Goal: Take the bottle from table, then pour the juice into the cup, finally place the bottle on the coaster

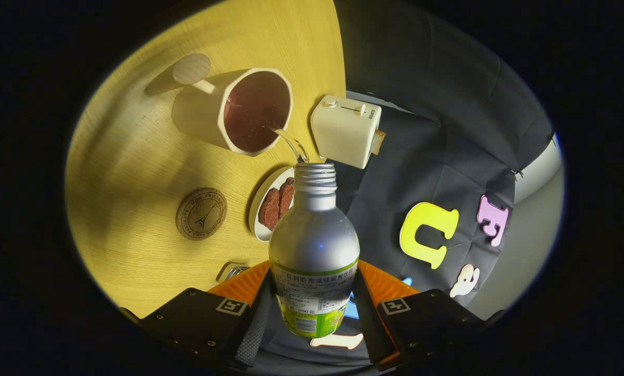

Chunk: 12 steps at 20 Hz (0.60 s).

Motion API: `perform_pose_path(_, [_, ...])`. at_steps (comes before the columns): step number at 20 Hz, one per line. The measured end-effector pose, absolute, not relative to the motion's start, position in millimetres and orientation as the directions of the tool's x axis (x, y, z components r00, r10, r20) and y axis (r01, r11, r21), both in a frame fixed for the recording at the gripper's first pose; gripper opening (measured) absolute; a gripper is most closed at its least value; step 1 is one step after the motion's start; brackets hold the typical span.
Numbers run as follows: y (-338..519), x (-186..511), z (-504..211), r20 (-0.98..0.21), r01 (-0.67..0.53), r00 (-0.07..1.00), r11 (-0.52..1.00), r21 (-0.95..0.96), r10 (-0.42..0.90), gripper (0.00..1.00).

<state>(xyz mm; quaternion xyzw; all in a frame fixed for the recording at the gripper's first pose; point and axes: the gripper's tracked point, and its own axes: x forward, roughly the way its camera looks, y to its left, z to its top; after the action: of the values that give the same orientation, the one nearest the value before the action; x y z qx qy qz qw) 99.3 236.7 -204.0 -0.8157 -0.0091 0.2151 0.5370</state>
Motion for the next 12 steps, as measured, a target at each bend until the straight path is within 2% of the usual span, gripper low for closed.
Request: perform_pose_path(12, [241.8, 105.6, -198.9, -0.342, -0.183, 0.903, -0.487, -0.854, 0.261, 0.77])
